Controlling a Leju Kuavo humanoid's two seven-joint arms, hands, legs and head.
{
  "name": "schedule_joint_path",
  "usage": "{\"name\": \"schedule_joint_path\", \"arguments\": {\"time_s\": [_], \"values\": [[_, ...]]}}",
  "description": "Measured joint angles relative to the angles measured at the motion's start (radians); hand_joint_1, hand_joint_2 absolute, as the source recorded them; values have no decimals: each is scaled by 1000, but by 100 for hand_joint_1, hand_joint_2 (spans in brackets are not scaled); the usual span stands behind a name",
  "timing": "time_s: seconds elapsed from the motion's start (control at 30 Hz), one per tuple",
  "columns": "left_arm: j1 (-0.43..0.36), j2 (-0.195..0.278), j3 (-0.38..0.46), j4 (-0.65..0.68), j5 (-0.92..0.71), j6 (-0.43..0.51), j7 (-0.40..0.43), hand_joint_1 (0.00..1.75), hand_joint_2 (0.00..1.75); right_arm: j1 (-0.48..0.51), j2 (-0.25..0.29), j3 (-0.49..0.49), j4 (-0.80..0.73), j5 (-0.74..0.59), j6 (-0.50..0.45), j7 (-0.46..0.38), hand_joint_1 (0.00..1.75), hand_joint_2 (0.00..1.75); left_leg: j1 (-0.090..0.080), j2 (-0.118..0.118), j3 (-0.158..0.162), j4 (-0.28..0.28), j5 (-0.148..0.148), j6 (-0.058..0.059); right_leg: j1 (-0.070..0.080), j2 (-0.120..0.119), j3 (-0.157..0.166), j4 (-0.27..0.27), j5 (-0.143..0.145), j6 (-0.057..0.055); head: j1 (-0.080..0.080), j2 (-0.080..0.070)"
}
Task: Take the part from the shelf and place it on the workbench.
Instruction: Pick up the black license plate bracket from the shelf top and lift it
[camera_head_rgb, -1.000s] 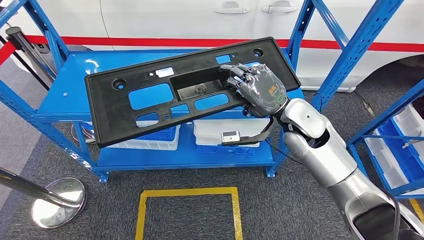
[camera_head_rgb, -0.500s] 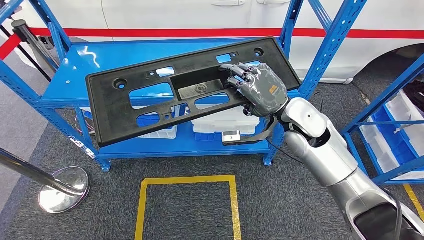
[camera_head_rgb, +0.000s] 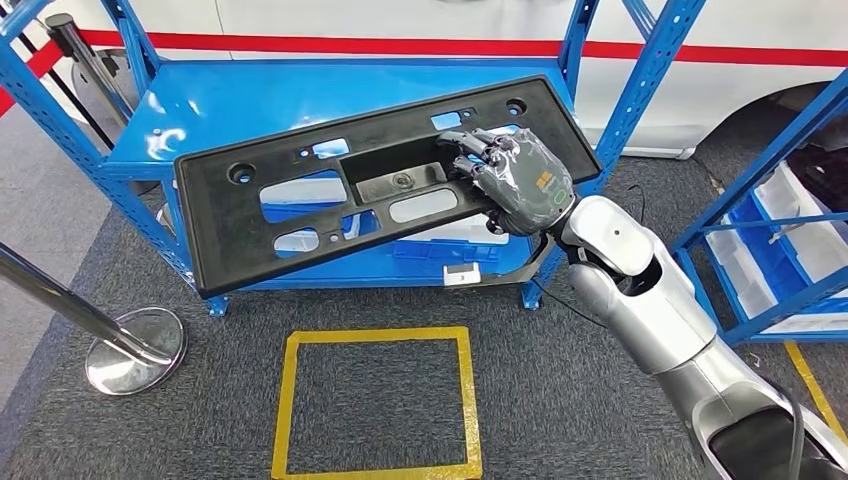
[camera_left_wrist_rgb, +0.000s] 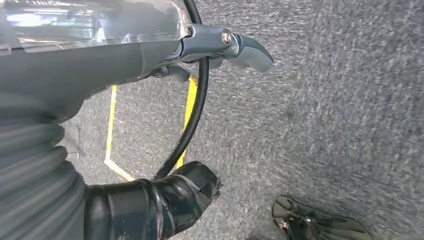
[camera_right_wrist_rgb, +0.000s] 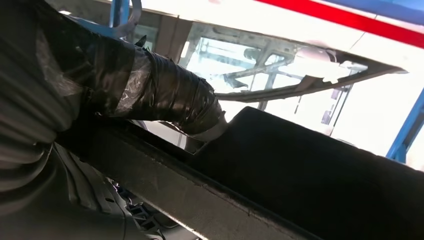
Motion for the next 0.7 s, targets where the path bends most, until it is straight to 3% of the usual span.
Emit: {"name": "schedule_joint_path", "arguments": {"time_s": [0.07,0.13,0.2,0.27,0.3,0.33,0.37,0.43,0.5,0.53,0.57,0.63,0.67,0.7], "values": [[1,0,2,0,-3,0,-1,0,175,-4,0,0,-3,1,1,0,175,175,-1,0,-8,3,15,-11,6,1,36,-66,-22,-7,0,0],[2,1,4,0,-6,0,-1,0,175,-7,0,1,-4,2,5,0,175,175,-1,-3,-15,2,21,-23,4,-1,24,-73,-5,-18,0,0],[2,1,4,0,-9,0,-1,0,175,-9,0,3,-4,2,10,0,175,175,1,-5,-36,44,-38,-34,-2,-5,0,-78,19,-35,0,0],[2,2,4,0,-11,0,-1,0,175,-10,0,3,-4,2,12,0,175,175,7,-5,-65,154,-139,-43,-2,-7,-28,-77,44,-43,0,0],[1,2,4,0,-11,0,-1,0,175,-10,0,4,-4,1,12,0,175,175,10,-5,-74,213,-168,-47,-2,-7,-44,-76,56,-43,0,0],[1,2,5,0,-12,0,-1,0,175,-10,0,4,-3,1,13,0,175,175,12,-5,-75,258,-173,-50,-1,-8,-60,-74,67,-42,0,0],[0,2,5,0,-14,0,-1,0,175,-10,0,4,-3,1,14,0,175,175,15,-5,-63,274,-152,-52,-1,-8,-78,-71,78,-41,0,0],[-2,2,6,0,-16,0,-1,0,175,-10,0,4,-3,1,15,0,175,175,19,-5,11,208,-94,-52,-2,-8,-109,-62,98,-35,0,0],[-5,2,8,0,-18,0,-1,0,175,-11,0,4,-4,0,15,0,175,175,16,-6,117,63,-99,-44,-1,-8,-129,-55,115,-25,0,0],[-7,2,9,0,-19,0,-1,0,175,-12,0,4,-4,0,15,0,175,175,13,-7,149,8,-112,-39,-1,-8,-133,-57,125,-19,0,0],[-8,3,10,-1,-21,-1,-1,0,175,-12,0,4,-4,-1,15,0,175,175,10,-8,163,-24,-121,-35,-2,-9,-135,-62,137,-12,0,0],[-8,3,12,-1,-25,-1,0,0,175,-12,0,4,-3,-2,15,0,175,175,9,-6,152,-40,-101,-23,-4,-9,-140,-73,153,0,0,0],[-8,3,14,-1,-27,-1,0,0,175,-11,-1,4,-2,-3,15,0,175,175,10,-4,143,-44,-87,-15,-5,-7,-146,-67,137,5,0,0],[-8,3,16,-1,-29,-1,-1,0,175,-9,-2,4,-2,-3,15,0,175,175,12,-1,132,-49,-72,-6,-5,-5,-155,-45,100,7,1,0]]}}
